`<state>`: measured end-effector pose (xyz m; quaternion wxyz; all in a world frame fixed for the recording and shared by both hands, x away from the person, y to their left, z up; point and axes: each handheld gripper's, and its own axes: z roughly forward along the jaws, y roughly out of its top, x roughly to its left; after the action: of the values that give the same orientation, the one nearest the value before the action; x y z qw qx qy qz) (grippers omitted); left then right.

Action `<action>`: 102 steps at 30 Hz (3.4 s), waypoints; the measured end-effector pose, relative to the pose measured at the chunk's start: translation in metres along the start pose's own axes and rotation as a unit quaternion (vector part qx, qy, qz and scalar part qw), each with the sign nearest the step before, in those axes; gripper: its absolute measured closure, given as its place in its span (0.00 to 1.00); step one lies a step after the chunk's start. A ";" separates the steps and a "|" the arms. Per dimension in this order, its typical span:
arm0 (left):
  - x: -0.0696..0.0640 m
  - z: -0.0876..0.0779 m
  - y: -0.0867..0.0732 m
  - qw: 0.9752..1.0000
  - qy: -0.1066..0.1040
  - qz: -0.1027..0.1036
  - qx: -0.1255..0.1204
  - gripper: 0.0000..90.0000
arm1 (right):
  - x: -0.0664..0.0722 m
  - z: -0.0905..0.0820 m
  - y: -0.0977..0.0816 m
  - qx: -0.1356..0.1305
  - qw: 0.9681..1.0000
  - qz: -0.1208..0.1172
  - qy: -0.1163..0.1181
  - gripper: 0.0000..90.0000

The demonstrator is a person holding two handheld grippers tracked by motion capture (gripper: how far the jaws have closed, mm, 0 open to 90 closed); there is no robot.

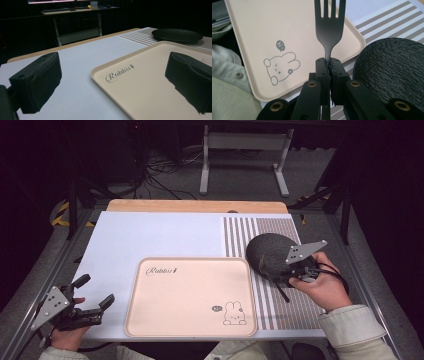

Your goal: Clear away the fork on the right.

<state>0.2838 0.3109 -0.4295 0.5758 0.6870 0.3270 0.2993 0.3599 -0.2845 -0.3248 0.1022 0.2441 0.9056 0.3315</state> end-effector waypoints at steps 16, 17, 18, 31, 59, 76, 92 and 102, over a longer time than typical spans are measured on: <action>0.000 0.000 0.000 1.000 0.001 0.000 -0.004 0.02 | 0.010 0.003 0.014 -0.006 0.993 0.098 -0.060 0.96; -0.001 0.000 0.000 1.000 0.002 0.002 -0.004 0.02 | 0.011 0.003 0.015 -0.005 0.992 0.107 -0.064 0.96; -0.001 0.000 0.000 1.000 0.001 0.003 -0.004 0.02 | 0.013 0.003 0.017 -0.006 0.991 0.116 -0.072 0.96; -0.001 0.000 0.000 1.000 0.000 0.000 -0.003 0.02 | 0.025 0.015 0.031 0.001 0.986 0.144 -0.085 0.96; 0.000 0.000 0.000 1.000 -0.002 0.000 -0.005 0.02 | 0.045 0.065 0.054 0.020 0.986 0.155 -0.053 0.96; 0.000 0.000 0.000 1.000 -0.002 -0.001 -0.007 0.02 | 0.046 0.096 0.046 0.042 0.985 0.167 -0.018 0.96; 0.000 0.000 0.001 1.000 -0.003 0.000 -0.008 0.02 | 0.036 0.112 0.037 0.028 0.980 0.199 -0.014 0.96; 0.000 -0.001 0.001 1.000 -0.005 0.000 -0.006 0.02 | 0.033 0.123 0.033 0.027 0.978 0.207 -0.014 0.96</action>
<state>0.2832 0.3113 -0.4283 0.5814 0.6853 0.3223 0.2976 0.3869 -0.1778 -0.3973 0.0379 0.4340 0.8422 0.3178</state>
